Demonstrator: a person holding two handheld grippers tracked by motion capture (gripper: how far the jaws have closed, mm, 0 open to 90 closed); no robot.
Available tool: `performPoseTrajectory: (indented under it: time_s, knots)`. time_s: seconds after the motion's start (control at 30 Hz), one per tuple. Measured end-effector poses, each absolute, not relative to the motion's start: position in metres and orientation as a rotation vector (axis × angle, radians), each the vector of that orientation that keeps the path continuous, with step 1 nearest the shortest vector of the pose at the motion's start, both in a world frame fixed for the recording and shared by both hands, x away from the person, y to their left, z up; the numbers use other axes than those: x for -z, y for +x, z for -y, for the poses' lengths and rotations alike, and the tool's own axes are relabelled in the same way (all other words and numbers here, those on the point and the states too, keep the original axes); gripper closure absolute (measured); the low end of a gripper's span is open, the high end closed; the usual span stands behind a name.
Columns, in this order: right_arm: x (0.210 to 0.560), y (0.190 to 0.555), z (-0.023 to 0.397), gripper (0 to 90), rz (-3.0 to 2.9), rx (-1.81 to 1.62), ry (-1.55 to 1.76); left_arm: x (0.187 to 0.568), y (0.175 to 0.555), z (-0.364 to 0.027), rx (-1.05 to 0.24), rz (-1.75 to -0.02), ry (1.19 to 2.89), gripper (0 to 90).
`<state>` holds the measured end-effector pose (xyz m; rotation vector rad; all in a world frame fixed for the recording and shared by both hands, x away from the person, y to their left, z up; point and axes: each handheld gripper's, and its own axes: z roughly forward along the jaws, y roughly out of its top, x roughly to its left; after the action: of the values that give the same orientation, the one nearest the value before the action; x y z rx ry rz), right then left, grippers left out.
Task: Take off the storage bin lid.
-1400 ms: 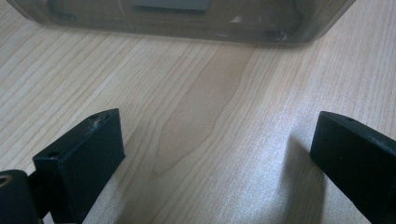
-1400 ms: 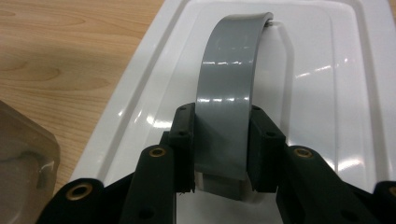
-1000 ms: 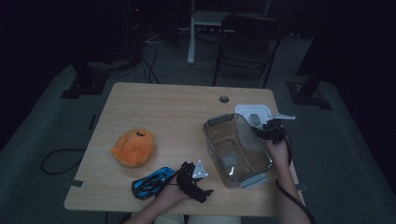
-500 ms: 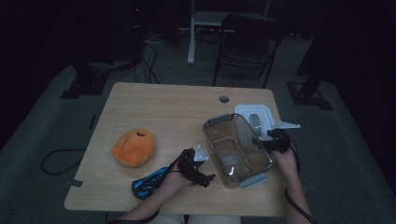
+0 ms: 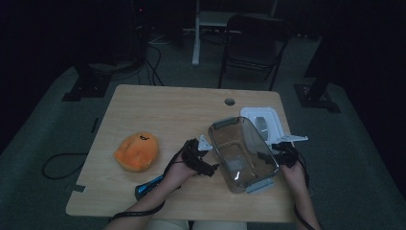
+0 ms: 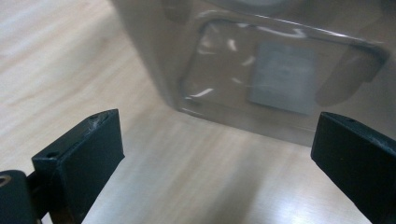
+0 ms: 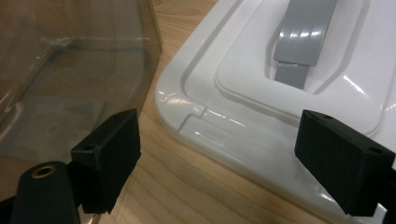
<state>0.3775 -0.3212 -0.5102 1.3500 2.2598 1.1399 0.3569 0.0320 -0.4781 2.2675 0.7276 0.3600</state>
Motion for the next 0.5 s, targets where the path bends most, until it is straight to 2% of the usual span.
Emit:
performPoseTrajectory:
  time_s: [0.5]
  knots:
    - [0.516, 0.362, 0.310, 14.8, -2.302, -1.175, 1.324, 0.477, 0.378, -0.048, -0.399, -0.721, 2.274, 3.0]
